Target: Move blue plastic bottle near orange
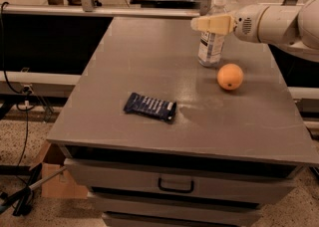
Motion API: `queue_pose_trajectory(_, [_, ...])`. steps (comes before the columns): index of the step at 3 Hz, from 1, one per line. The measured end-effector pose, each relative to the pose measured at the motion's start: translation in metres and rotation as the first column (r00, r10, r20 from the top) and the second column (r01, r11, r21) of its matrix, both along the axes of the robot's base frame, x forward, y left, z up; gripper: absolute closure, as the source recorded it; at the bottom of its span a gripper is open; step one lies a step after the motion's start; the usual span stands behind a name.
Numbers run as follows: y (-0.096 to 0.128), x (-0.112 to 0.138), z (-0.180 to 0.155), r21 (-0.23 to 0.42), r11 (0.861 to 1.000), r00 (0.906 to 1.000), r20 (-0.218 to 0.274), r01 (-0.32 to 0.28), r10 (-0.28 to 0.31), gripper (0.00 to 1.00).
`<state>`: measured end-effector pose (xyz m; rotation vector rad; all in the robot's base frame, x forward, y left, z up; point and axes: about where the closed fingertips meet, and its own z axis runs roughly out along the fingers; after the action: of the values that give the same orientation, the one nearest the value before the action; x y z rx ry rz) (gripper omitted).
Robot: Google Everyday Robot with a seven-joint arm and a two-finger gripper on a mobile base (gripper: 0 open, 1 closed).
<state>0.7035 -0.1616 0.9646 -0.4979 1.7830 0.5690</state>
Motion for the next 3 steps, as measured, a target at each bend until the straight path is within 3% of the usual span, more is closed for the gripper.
queue_pose_trajectory(1, [0.002,-0.017,0.002,-0.064,0.998,0.9997,0.003,0.024,-0.024,0.0])
queue_pose_trajectory(2, [-0.005,-0.035,0.003,-0.175,0.982,0.9969,-0.006,0.077,-0.079,0.0])
queue_pose_trajectory(3, [-0.065,-0.056,0.001,-0.328,0.919,0.9712,-0.015,0.22,-0.238,0.0])
